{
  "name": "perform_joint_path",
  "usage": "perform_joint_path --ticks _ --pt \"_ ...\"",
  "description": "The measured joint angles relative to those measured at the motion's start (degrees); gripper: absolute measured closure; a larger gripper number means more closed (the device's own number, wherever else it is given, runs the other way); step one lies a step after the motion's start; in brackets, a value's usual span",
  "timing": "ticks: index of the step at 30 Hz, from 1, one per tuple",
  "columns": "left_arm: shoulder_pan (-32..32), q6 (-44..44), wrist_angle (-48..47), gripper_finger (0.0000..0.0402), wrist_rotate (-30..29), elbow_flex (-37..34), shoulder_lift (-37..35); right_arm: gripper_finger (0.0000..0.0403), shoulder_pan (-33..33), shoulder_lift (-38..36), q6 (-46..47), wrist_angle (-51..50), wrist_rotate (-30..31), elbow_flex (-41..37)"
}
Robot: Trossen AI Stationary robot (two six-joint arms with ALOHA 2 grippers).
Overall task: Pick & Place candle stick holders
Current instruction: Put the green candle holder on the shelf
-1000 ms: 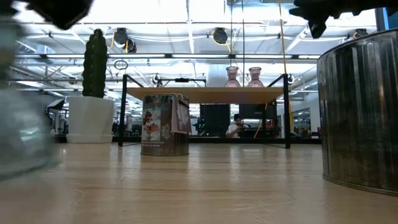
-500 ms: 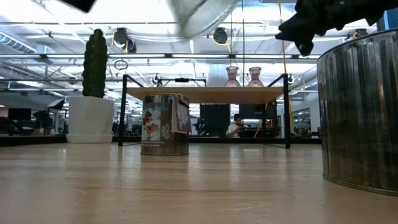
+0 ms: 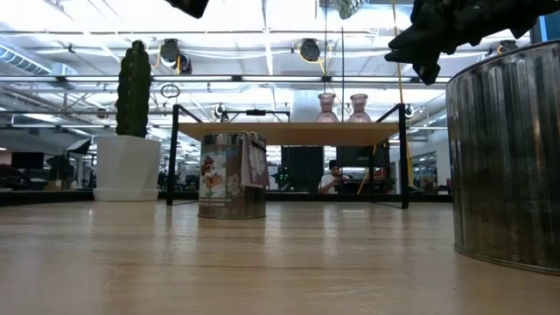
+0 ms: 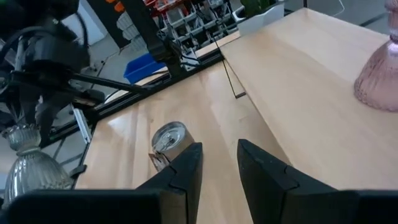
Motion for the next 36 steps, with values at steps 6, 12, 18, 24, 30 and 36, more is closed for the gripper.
perform_joint_path --ticks 6,12,18,24,30,36 --pt "2.72 2.18 -0.29 0.0375 1.83 0.00 0.00 0.0310 1.47 0.02 -7.24 -0.01 -9.50 0.00" --pt "6.16 4.36 -0.53 0.0375 2.88 0.00 0.00 0.0309 7.76 1.08 -10.92 1.12 -13.26 0.02" --pt "10.07 9.88 -4.70 0.0375 2.79 3.57 0.33 0.0307 16.09 5.38 -12.87 6.41 -11.69 0.02" --pt "12.69 15.24 -12.38 0.0375 2.58 9.10 1.43 0.0296 21.11 10.01 -17.14 8.86 -5.42 3.21" --pt "13.78 18.37 -14.76 0.0375 2.04 12.38 2.67 0.0261 24.49 14.53 -23.70 9.00 1.08 8.75" --pt "13.97 19.68 -15.75 0.0375 2.44 12.83 3.30 0.0205 26.94 19.45 -28.06 8.37 11.28 12.59"
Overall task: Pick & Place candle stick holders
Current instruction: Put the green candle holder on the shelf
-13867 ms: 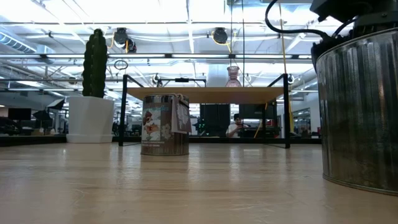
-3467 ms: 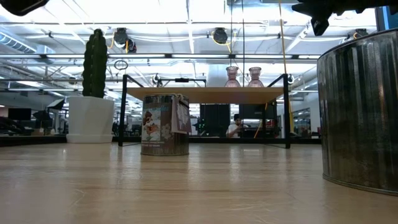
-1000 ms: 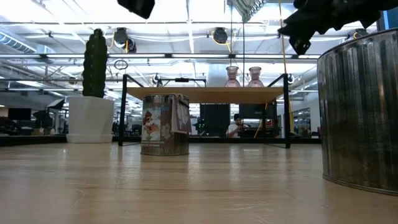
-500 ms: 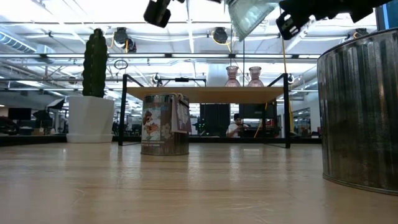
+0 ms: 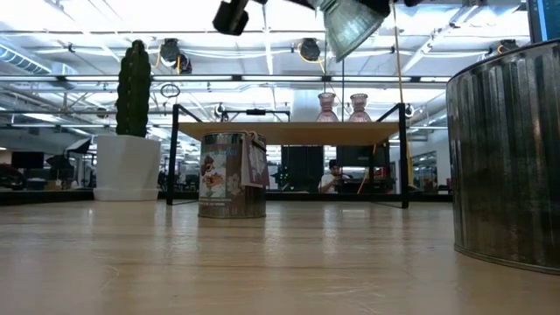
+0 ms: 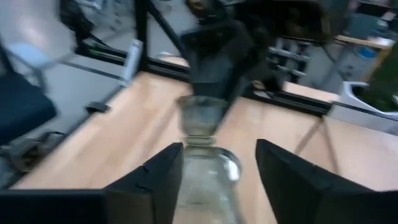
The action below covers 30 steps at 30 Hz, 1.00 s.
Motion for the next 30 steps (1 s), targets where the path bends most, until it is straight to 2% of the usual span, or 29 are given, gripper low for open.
perform_joint_path --ticks 3,6,8,11,14,20,30 --pt "-0.10 0.32 0.57 0.0375 -0.04 -0.02 0.07 0.0175 0.44 2.46 -0.55 -1.03 3.72 1.84" --pt "-0.11 0.70 0.69 0.0375 -0.41 -0.02 0.04 0.0151 1.17 5.22 -0.69 -2.62 4.35 4.10" --pt "0.02 1.01 0.62 0.0375 -0.64 -0.02 0.04 0.0141 1.73 7.22 -0.59 -3.99 4.69 5.91" --pt "0.05 1.74 0.12 0.0375 -1.11 -0.02 0.04 0.0132 2.38 10.15 -0.46 -8.30 8.49 9.61" --pt "0.29 2.23 -0.54 0.0375 -1.35 -0.09 0.04 0.0131 2.77 12.88 -0.49 -13.50 10.04 13.56" --pt "0.57 3.15 -1.13 0.0376 -1.69 -0.11 0.00 0.0142 3.41 16.77 0.55 -17.35 9.91 18.19" --pt "0.59 3.59 -0.59 0.0376 -2.61 -0.09 -0.04 0.0149 3.36 18.78 2.40 -17.03 10.11 18.93"
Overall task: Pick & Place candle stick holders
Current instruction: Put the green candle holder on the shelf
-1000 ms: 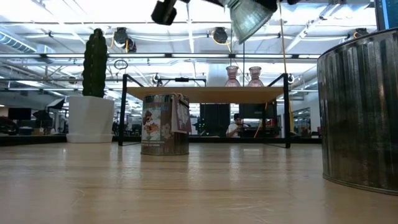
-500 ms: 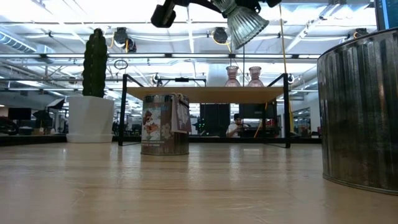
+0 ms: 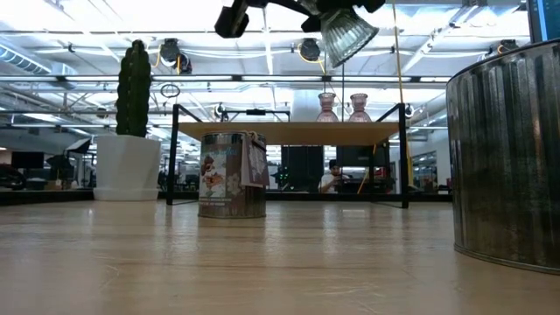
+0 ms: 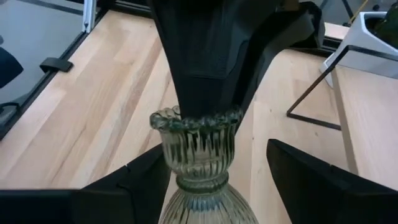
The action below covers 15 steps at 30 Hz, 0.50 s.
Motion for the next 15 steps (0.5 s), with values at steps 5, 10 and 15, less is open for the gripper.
perform_joint_path --ticks 5,10,15 --pt "0.14 -0.16 -0.41 0.0376 -0.15 0.00 0.00 0.0153 -0.02 -0.56 0.46 0.12 0.14 0.01" --pt "0.30 0.08 0.84 0.0376 -0.06 0.00 0.02 0.0182 -0.02 -0.37 1.71 0.02 -0.08 0.00" --pt "0.33 0.03 1.47 0.0376 -0.22 -0.01 0.02 0.0222 -0.02 -0.26 1.71 -0.04 -0.36 0.00"
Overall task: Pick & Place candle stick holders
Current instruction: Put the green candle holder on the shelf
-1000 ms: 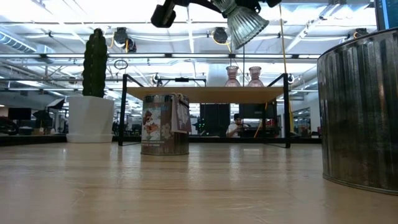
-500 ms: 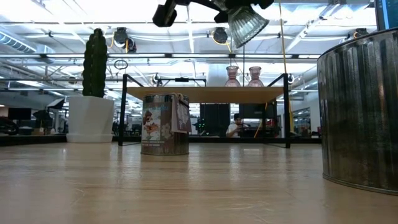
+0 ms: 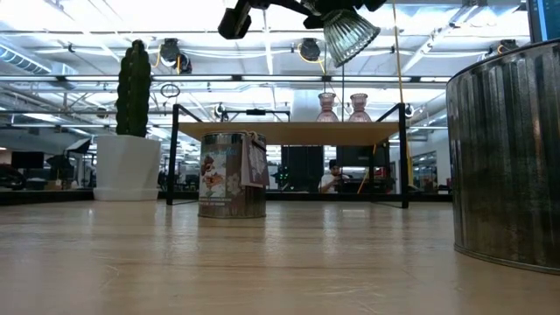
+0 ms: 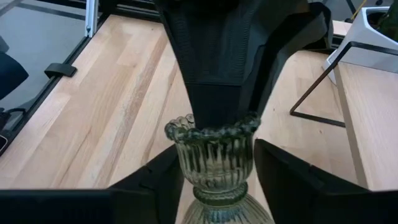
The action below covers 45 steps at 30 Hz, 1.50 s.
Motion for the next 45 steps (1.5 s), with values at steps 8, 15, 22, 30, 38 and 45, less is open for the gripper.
perform_joint_path --ticks 8,15,22,30,38,45 --pt "0.04 -0.91 0.09 0.0373 0.20 -0.01 0.00 0.0279 0.07 -0.03 -0.85 -0.09 0.01 0.00" --pt "-0.03 -0.28 0.47 0.0294 0.96 -0.01 0.00 0.0279 0.26 -0.04 0.75 0.00 0.07 0.00" --pt "0.00 0.70 0.25 0.0256 2.91 -0.01 -0.02 0.0280 0.26 -0.03 2.29 -2.13 0.28 -0.02" --pt "0.04 1.40 -0.09 0.0252 3.41 -0.01 -0.04 0.0280 0.09 -0.10 2.77 -4.09 3.97 -0.04" --pt "-1.05 3.15 0.15 0.0252 5.65 -0.04 -0.11 0.0280 -2.96 -0.91 2.96 -5.57 8.33 -0.04" --pt "-3.12 3.86 -1.12 0.0252 1.28 -0.04 -0.11 0.0280 -7.45 -4.39 3.65 -4.66 8.85 -0.04"
